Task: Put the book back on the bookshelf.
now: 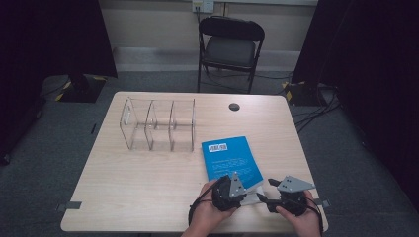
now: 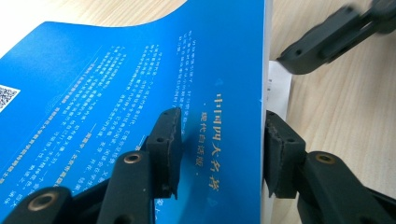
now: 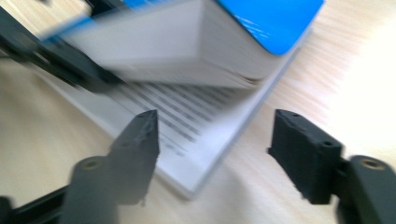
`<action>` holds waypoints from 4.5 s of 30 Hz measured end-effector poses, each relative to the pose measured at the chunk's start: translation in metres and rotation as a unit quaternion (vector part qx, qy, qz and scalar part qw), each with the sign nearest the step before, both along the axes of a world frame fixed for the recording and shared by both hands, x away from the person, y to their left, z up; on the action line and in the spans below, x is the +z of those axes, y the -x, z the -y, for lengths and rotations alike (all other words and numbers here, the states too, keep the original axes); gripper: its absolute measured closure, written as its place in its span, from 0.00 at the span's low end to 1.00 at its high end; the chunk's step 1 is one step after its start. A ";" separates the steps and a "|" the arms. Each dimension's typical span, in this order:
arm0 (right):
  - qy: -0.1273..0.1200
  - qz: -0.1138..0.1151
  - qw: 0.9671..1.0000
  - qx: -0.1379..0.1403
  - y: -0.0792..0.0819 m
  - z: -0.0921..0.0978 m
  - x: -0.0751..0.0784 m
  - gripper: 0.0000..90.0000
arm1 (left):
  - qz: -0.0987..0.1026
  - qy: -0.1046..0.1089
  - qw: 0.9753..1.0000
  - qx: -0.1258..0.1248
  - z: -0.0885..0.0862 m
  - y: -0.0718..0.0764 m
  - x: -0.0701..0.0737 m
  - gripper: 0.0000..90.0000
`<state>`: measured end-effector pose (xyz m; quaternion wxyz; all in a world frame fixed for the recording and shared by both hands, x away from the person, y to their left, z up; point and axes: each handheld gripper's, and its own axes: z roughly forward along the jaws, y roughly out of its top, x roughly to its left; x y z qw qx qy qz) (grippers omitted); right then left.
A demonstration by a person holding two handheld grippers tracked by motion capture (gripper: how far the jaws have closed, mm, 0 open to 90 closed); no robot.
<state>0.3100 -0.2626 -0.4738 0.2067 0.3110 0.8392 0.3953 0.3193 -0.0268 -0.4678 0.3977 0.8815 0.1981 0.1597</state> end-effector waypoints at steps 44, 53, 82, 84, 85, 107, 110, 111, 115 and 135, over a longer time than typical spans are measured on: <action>-0.079 0.021 0.997 -0.007 -0.013 0.001 -0.001 0.31 | 0.027 -0.005 1.000 0.013 0.008 -0.001 -0.004 0.54; -0.078 0.033 0.996 0.009 -0.013 0.002 0.001 0.29 | 0.011 -0.015 0.999 0.038 0.010 0.002 0.004 0.71; 0.011 -0.045 0.997 0.062 -0.006 0.006 -0.025 0.17 | -0.077 -0.004 0.994 0.072 -0.005 -0.020 0.058 0.82; 0.009 -0.052 0.997 0.060 -0.008 0.005 -0.025 0.16 | -0.081 0.006 0.994 0.077 -0.007 -0.022 0.064 0.82; 0.009 -0.053 0.997 0.061 -0.008 0.004 -0.026 0.16 | -0.083 0.004 0.994 0.077 -0.008 -0.023 0.067 0.82; 0.017 -0.002 1.000 0.026 -0.010 -0.019 -0.025 0.24 | -0.095 0.002 0.991 0.089 -0.010 -0.028 0.079 0.83; -0.024 0.025 0.999 0.012 -0.007 -0.015 -0.022 0.30 | -0.092 -0.004 0.992 0.084 -0.008 -0.026 0.076 0.83; -0.032 0.030 0.999 0.008 -0.007 -0.014 -0.021 0.30 | -0.090 -0.008 0.992 0.084 -0.006 -0.025 0.074 0.83; -0.039 0.046 0.998 0.005 -0.007 -0.010 -0.020 0.35 | -0.087 -0.024 0.993 0.075 -0.003 -0.022 0.067 0.82; -0.044 0.104 0.993 0.034 -0.004 -0.016 -0.010 0.18 | -0.086 -0.037 0.994 0.056 -0.011 -0.012 0.069 0.83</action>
